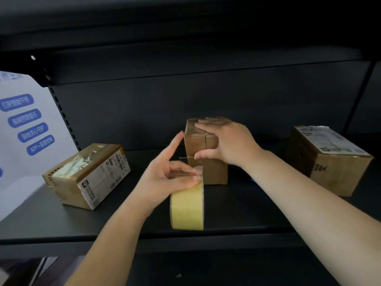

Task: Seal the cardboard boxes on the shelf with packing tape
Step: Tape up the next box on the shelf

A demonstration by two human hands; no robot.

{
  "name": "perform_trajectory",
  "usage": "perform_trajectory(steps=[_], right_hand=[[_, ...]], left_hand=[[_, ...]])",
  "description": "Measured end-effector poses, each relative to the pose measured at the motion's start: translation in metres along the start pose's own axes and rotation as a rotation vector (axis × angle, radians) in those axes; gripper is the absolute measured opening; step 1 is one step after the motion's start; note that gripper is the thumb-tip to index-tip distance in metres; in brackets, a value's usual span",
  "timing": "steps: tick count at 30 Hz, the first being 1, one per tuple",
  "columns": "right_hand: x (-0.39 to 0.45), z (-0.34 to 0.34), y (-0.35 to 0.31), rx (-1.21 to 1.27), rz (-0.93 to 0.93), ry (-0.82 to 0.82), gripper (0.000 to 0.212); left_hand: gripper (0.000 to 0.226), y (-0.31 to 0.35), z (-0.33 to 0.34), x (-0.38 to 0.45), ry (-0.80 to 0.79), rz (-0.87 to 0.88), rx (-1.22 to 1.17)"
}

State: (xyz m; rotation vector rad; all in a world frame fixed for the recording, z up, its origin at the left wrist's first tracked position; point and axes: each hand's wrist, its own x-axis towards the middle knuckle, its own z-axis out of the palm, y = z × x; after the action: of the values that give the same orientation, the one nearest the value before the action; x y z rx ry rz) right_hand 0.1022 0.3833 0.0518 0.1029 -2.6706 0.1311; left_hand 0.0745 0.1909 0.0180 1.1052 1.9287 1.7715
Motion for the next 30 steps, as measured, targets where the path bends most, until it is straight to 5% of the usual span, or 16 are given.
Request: perform_trajectory(steps=[5, 10, 15, 18, 20, 22, 26, 30], right_hand=[[0.011, -0.004, -0.014, -0.058, -0.032, -0.063, 0.067], [0.023, -0.003, -0.027, -0.220, -0.110, -0.078, 0.079], [0.010, -0.003, -0.017, -0.063, -0.032, -0.123, 0.086], [-0.019, -0.014, -0.007, 0.233, 0.067, 0.130, 0.071], [-0.043, -0.022, -0.001, 0.187, 0.227, 0.365, 0.056], [-0.069, -0.023, 0.006, -0.102, 0.430, 0.210, 0.045], [-0.101, -0.003, 0.012, -0.307, 0.636, -0.464, 0.048], [-0.107, -0.004, 0.022, -0.259, 0.582, -0.457, 0.041]], left_hand=[[0.098, 0.003, -0.014, -0.009, 0.019, 0.030, -0.037], [0.106, 0.009, -0.025, -0.014, 0.054, 0.043, -0.067], [0.105, 0.010, -0.023, -0.014, 0.054, 0.071, -0.045], [0.099, 0.011, -0.017, -0.014, 0.038, 0.090, 0.017], [0.091, 0.011, -0.010, -0.016, 0.016, 0.120, 0.108], [0.078, 0.009, 0.000, -0.017, 0.031, 0.144, 0.208], [0.069, 0.006, 0.021, -0.017, 0.017, 0.182, 0.335], [0.065, 0.000, 0.032, -0.013, 0.051, 0.193, 0.299]])
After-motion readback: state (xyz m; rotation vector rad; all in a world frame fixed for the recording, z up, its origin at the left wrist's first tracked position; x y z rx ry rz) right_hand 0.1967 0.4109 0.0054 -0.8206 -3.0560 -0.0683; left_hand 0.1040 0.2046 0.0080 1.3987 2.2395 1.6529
